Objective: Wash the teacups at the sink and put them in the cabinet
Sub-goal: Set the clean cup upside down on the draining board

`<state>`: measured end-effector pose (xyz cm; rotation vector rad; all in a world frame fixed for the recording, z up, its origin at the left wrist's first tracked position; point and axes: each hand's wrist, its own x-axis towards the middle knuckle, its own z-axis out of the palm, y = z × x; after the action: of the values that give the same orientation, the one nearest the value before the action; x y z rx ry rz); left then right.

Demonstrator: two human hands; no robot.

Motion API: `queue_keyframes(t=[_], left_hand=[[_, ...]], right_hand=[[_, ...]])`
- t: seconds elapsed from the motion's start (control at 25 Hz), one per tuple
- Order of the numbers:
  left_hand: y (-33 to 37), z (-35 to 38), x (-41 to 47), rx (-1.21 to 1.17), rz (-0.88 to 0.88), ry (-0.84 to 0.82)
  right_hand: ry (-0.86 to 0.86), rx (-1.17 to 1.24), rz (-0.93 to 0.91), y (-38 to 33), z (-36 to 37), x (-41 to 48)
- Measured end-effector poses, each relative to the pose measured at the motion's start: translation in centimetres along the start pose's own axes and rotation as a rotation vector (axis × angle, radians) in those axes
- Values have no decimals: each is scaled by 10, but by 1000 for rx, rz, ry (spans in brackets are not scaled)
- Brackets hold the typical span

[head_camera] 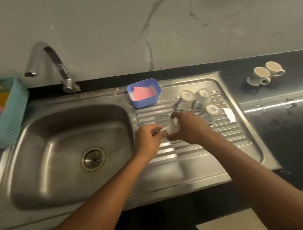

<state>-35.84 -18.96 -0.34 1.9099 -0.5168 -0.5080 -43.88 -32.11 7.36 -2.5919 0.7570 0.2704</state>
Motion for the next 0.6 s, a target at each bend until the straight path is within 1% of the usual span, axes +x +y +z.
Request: queue_keyframes(t=[0.08,0.12,0.24,0.48,0.6], left_hand=[[11,28,9,7,14,64],[24,41,12,33,17,63],[32,73,32,-12,-3,56],[19,101,56,32,-63,113],[16,104,60,44,-82,79]], right_hand=[[-30,-49,-39,35,-22,12],[-39,-65,-60,48,-27,18],[-17,-75,-66,81,-38,37],[54,-153,-55,105,-39,62],[52,-167,-66,109,-42,68]])
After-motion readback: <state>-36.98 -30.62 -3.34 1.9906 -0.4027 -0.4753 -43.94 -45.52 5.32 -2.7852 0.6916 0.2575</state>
